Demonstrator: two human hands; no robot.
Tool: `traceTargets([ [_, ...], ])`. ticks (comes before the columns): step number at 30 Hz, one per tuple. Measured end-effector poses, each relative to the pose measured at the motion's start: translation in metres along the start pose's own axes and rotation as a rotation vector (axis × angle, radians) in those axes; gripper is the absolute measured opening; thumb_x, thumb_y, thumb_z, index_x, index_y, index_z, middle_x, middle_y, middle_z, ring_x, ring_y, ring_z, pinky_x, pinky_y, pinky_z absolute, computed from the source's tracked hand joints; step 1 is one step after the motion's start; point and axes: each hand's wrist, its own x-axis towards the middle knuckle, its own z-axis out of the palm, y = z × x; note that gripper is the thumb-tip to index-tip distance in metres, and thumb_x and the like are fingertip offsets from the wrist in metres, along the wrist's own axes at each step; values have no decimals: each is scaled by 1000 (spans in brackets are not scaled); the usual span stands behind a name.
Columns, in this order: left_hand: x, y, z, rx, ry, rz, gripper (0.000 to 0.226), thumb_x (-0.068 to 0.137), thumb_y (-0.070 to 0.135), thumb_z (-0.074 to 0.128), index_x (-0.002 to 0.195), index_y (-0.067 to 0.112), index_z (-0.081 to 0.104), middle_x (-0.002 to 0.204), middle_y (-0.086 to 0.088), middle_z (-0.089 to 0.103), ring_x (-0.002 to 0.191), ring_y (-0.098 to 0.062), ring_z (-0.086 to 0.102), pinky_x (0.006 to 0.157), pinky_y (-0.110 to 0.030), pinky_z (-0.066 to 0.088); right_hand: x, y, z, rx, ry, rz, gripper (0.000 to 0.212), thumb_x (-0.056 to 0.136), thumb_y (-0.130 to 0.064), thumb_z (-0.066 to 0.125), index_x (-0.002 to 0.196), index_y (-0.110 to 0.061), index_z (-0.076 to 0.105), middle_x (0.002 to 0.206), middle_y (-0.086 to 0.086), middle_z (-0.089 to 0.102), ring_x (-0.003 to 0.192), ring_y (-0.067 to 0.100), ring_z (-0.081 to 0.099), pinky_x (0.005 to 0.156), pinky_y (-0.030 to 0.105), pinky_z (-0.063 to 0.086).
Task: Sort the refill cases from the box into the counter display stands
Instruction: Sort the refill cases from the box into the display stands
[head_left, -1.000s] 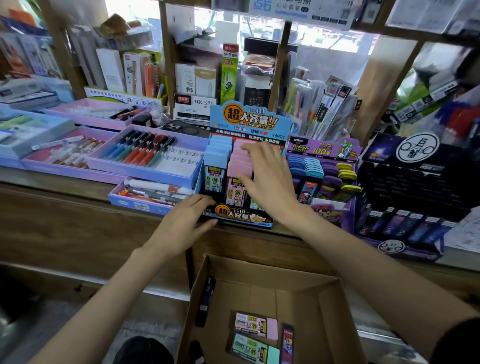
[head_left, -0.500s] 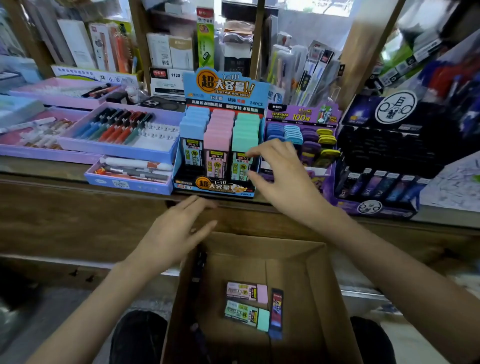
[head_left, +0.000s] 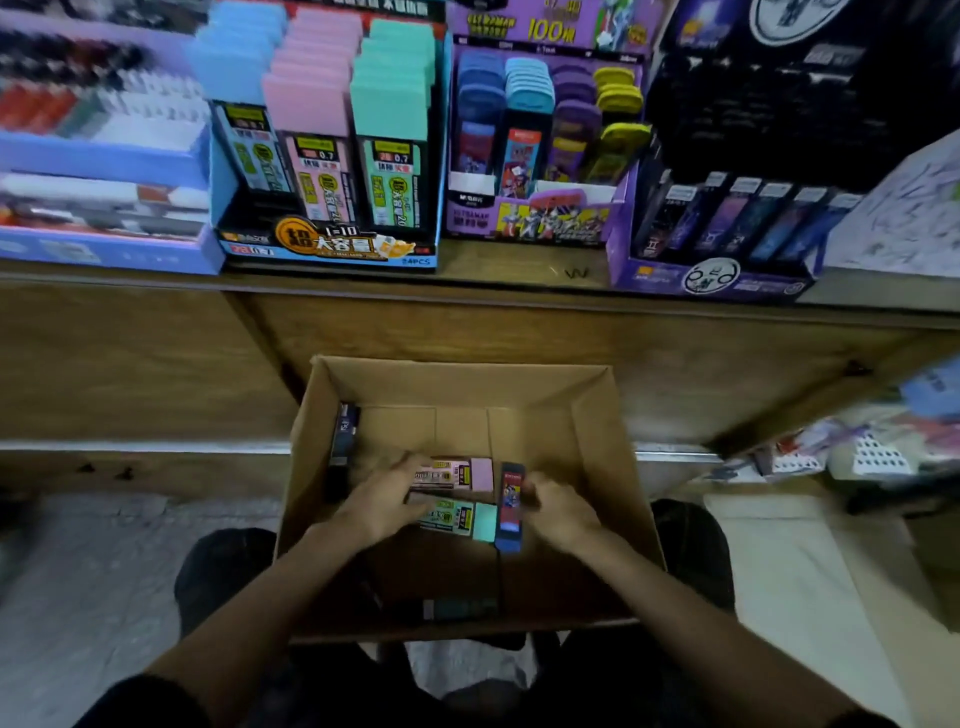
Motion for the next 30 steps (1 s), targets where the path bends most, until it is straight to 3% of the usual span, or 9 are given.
traceTargets([
  [3,13,-5,14,118,-15,-8,67,86,40,62,142,23,31,148,-2,32,136,-21,27,111,-38,27,13,4,27,240,36,192,40,86,-41,64,114,-15,52,118,6,58,102,18,58,89,34,50],
  [6,25,-7,21,158,-16,-22,68,90,39,57,147,23,23,155,-2,21,142,-21,17,116,-38,17,22,0,42,237,135,269,55,84,-36,67,124,-9,42,127,11,44,115,25,50,92,35,45],
  [13,42,-6,23,242,27,-65,61,83,35,66,136,22,39,132,-6,39,122,-23,39,100,-34,32,31,2,51,306,167,311,56,79,-27,71,119,-4,39,126,15,42,118,33,47,95,40,44],
  [17,46,-1,15,301,-90,-69,52,83,37,67,127,19,45,129,-8,41,116,-24,45,91,-33,38,31,9,46,327,210,260,43,83,-24,67,109,-5,39,115,16,55,108,34,55,76,32,41],
  [19,44,2,10,233,-81,-68,38,87,32,62,120,16,51,126,-8,47,111,-22,50,88,-32,40,30,16,38,382,222,234,34,85,-20,65,102,-13,36,101,7,60,95,27,60,67,26,40],
  [22,37,8,2,-52,-44,-69,18,92,24,57,106,13,58,111,-6,59,97,-16,53,80,-26,44,29,28,25,500,174,208,31,83,-12,67,99,-16,41,90,-1,55,85,15,54,59,21,41],
  [26,18,16,3,-285,-111,-62,20,93,22,57,104,7,61,101,-6,61,88,-11,52,62,-15,38,22,39,16,457,161,146,37,81,-8,70,113,-6,52,101,4,55,92,17,53,79,32,46],
  [28,11,15,13,-168,-153,-53,22,93,25,56,108,9,61,104,-5,60,89,-11,52,68,-18,40,18,44,14,439,164,118,40,81,-8,70,117,-7,52,107,4,55,101,18,54,86,30,43],
  [30,8,10,23,-61,-186,-69,22,94,30,54,110,16,59,112,-3,56,96,-12,50,80,-24,42,14,47,12,446,183,86,40,81,-8,70,117,-8,53,106,3,55,101,16,53,84,25,41],
])
